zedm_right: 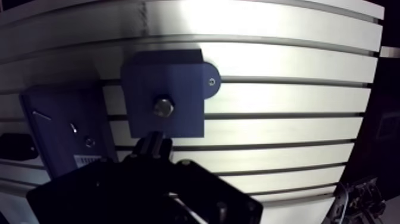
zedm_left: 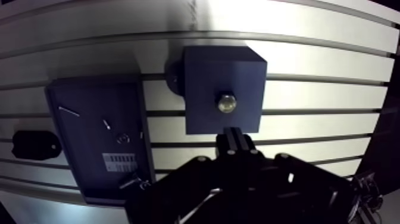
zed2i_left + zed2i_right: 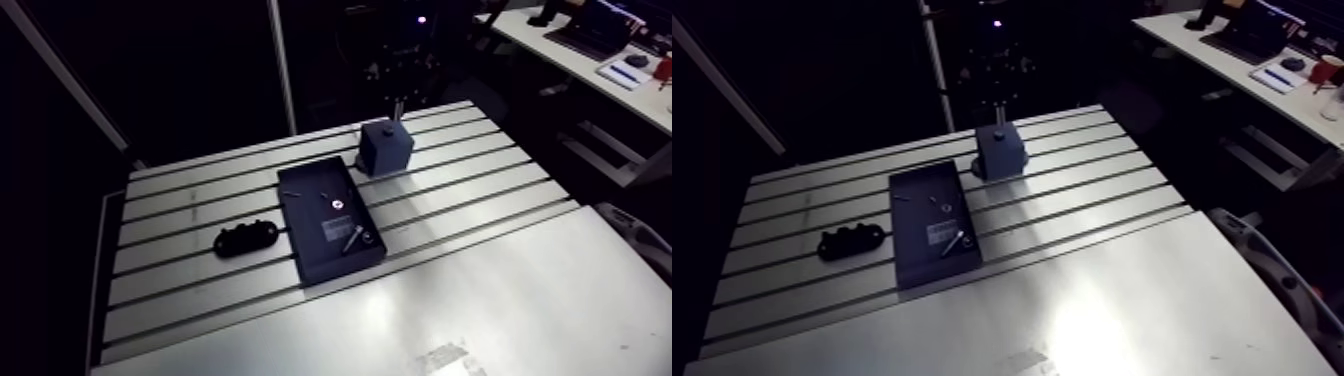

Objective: Pick up the M10 bolt and insert it into the hex recess until seated.

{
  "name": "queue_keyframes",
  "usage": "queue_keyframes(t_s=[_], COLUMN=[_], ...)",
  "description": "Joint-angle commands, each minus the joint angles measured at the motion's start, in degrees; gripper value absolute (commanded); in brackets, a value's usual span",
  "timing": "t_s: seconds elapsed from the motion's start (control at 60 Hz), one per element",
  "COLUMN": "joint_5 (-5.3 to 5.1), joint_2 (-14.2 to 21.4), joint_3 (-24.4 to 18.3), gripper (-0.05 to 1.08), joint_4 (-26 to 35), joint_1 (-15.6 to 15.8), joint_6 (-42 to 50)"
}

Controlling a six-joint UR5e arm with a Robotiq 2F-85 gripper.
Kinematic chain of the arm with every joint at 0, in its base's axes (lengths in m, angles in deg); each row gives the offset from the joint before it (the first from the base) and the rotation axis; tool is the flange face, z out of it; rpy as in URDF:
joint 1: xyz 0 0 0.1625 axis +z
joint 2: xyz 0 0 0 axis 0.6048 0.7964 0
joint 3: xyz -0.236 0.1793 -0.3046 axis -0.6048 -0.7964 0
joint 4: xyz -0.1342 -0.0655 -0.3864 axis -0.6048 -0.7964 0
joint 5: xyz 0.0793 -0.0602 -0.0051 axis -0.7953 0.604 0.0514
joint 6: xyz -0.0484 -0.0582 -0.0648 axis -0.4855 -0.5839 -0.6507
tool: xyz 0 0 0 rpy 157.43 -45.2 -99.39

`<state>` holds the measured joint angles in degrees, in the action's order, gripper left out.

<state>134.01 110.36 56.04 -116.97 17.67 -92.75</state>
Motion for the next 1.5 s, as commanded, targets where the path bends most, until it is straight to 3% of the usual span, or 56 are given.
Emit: queue_keyframes(t_s=[0.017, 1.5], joint_5=[0.04, -0.15], joint_2=[-1.33, -3.2], joint_3=[0.01, -0.34], gripper=[1.07, 1.07], joint_4=[-1.32, -1.45], joint_1=[-0.05, -0.23], joint_6=[-0.35, -0.63])
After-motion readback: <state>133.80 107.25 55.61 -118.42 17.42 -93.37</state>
